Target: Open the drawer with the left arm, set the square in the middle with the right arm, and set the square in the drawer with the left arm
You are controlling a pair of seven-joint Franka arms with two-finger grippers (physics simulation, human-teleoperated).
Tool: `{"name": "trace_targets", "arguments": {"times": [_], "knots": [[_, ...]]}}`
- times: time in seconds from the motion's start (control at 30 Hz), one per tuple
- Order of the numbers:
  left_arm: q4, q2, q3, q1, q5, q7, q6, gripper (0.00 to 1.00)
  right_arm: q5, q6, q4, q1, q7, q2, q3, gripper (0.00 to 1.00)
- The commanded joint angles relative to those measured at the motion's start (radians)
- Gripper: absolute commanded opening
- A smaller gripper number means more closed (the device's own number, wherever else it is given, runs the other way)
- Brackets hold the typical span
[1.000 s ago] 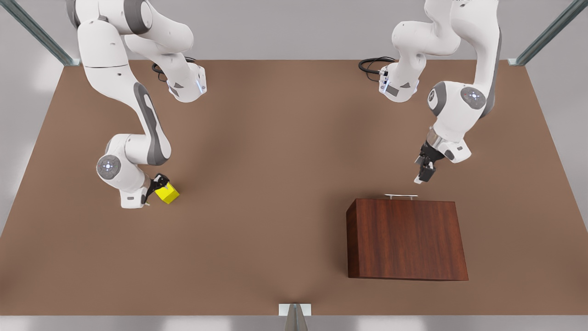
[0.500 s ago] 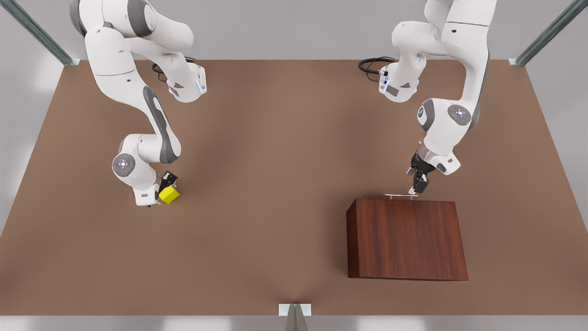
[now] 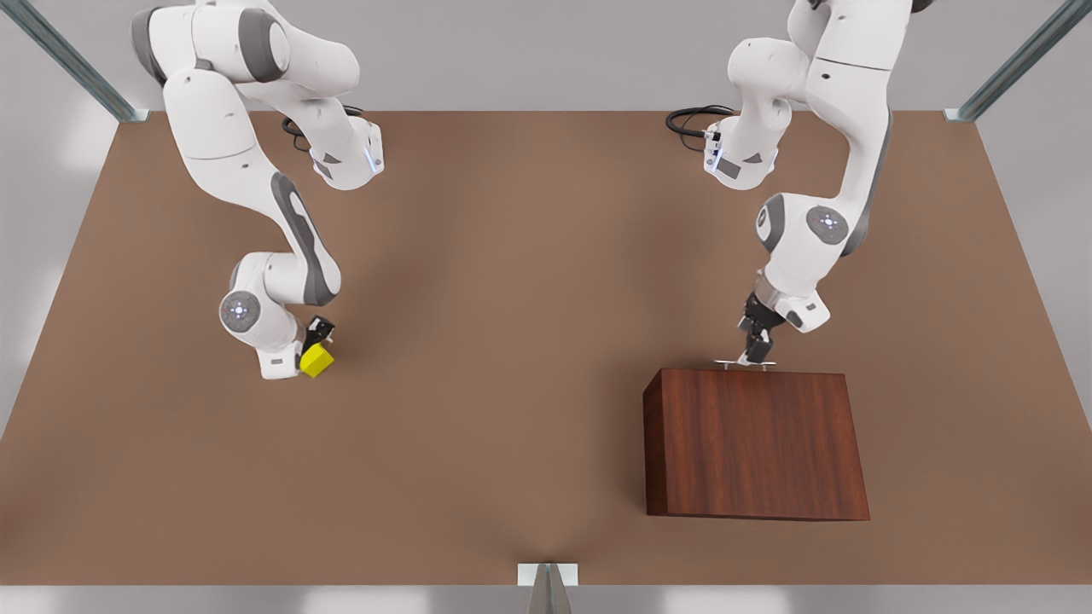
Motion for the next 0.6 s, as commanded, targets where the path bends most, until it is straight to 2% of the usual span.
{"name": "trace_targets", "arguments": {"times": [0.0,0.17,0.23,0.27,0.3,0.33,0.37,0.57], "knots": [[0.003,0.0,0.0,-0.003,-0.028,0.0,0.0,1.0,0.002,0.0,-0.002,-0.001,0.0,-0.001,0.0,1.0],[0.007,0.006,0.003,-0.003,-0.06,0.002,0.0,1.0,0.002,0.0,-0.015,-0.001,0.0,-0.002,0.0,1.0],[0.011,0.014,0.003,-0.003,-0.062,0.0,0.0,1.0,0.002,0.0,-0.015,0.0,0.0,-0.002,0.0,0.87],[0.013,0.017,0.003,-0.003,-0.062,0.0,0.0,1.0,0.002,0.0,-0.015,0.0,0.0,-0.004,0.0,0.87],[0.013,0.025,0.003,-0.003,-0.062,0.0,0.003,1.0,0.002,0.0,-0.015,0.002,0.0,-0.007,0.0,0.8],[0.013,0.034,0.003,-0.003,-0.062,0.0,0.014,1.0,0.002,0.0,-0.015,0.003,0.0,-0.007,0.0,0.8],[0.013,0.037,0.003,-0.003,-0.062,0.0,0.014,1.0,0.0,0.0,-0.015,0.005,0.0,-0.007,0.0,0.68],[0.011,0.043,0.003,-0.003,-0.063,0.0,0.002,1.0,0.002,0.0,-0.012,0.008,0.0,-0.007,0.0,0.69]]}}
